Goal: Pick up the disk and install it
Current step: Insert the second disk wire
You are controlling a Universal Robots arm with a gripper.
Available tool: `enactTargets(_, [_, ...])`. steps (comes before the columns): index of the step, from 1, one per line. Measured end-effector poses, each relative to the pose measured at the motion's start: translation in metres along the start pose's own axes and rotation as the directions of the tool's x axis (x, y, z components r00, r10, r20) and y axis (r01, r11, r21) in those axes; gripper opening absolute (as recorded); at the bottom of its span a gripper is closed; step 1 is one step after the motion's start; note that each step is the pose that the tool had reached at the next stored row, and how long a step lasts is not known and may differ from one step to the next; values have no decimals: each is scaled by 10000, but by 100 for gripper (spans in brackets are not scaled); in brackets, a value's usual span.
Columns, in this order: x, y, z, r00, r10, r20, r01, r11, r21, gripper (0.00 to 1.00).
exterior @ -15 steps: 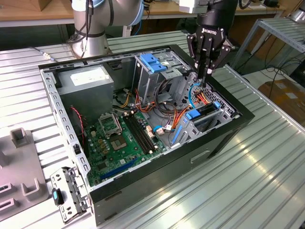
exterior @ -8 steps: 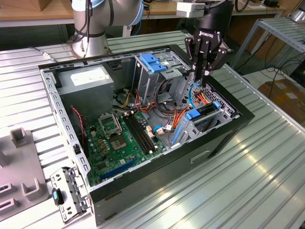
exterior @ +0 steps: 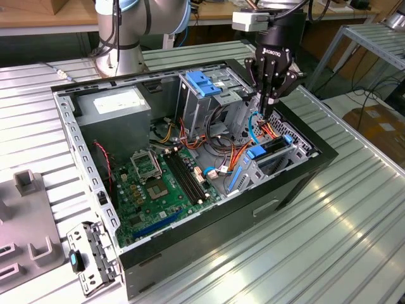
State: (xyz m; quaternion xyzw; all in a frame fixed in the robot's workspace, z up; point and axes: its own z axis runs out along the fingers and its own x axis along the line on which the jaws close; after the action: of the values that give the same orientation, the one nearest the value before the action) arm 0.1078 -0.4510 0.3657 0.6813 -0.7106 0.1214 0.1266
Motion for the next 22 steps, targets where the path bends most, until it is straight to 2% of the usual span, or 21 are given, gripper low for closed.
enactTargets(1, [-2, 0, 5, 10000, 1, -37, -1, 10000, 2, 17])
enactTargets(4, [-6, 0, 16, 9999, 3, -145, -2, 10000, 5, 17])
enactTargets(8, [2, 0, 23, 9999, 4, -145, -3, 10000, 7, 17])
enactTargets(11, [41, -2, 36, 10000, 2, -85, -2, 10000, 5, 17])
enactTargets(17, [87, -4, 53, 10000, 2, -48, -2, 10000, 3, 17])
enactTargets(22, [159, -7, 80, 9999, 0, 107, 0, 10000, -3, 17])
